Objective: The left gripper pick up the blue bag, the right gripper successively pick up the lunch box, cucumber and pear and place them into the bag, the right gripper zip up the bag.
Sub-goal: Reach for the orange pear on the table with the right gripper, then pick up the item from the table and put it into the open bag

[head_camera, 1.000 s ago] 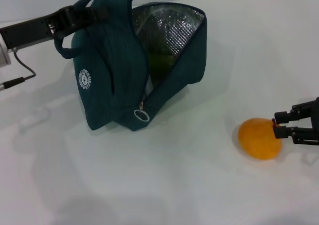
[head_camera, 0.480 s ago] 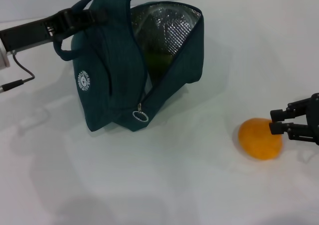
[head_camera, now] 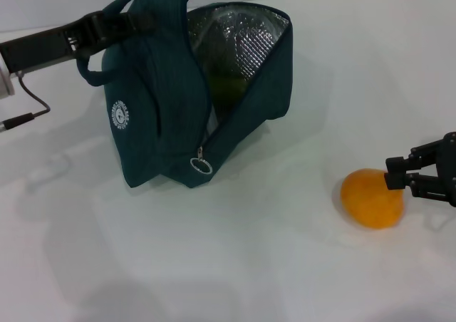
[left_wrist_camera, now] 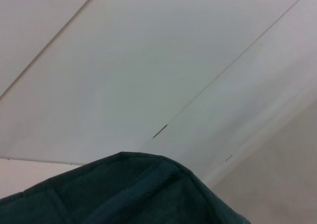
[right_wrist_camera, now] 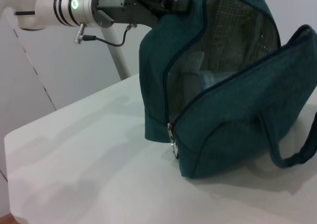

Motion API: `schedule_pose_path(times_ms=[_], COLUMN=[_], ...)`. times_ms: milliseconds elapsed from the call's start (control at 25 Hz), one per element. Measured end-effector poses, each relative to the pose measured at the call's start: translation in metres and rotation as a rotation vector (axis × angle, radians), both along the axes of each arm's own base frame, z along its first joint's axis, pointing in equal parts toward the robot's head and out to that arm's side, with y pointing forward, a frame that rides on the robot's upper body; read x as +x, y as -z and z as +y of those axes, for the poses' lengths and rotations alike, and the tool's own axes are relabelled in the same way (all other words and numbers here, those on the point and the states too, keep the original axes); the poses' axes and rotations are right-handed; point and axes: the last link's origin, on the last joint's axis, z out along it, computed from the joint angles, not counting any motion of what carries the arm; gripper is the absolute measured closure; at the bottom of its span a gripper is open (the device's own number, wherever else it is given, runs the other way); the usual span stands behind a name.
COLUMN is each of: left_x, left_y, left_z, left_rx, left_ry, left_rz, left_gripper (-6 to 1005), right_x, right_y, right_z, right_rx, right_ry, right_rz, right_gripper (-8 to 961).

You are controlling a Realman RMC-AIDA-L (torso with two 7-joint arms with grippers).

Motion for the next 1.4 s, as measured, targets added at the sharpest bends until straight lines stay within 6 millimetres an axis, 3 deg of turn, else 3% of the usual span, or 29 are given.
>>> schedule_pose_path(times_ms=[280,600,920,1200,1400], left_x=[0.0,0.0,0.0,0.001,0.013], left_y=[-0.002,-0.002,-0.002,-0.001,0.003], left_z=[0.001,0.002,0.001,0.0,-0.001], left_rx=[0.008,0.009,0.007,-0.005,-0.055], left_ry=[-0.002,-0.002,-0.002,-0.001,0.02], left_rz=[-0.003,-0.003,-0.003,-0.009,-0.024], left_gripper=[930,929,929,929,930], right_x=[0.001,0.001,-0.001,-0.028,-0.06], right_y=[0.001,0.001,-0.007,-0.039,-0.062], right_z=[0.001,0.001,0.001,0.006,0.029], right_rx=[-0.006,-0.001,0.034,0.153,0.237], right_ry=[0.003,0.003,0.008,-0.105,-0.237], right_rz=[-0.011,-0.011,0.032,0.241,0.333], right_gripper=[729,922,922,921,921])
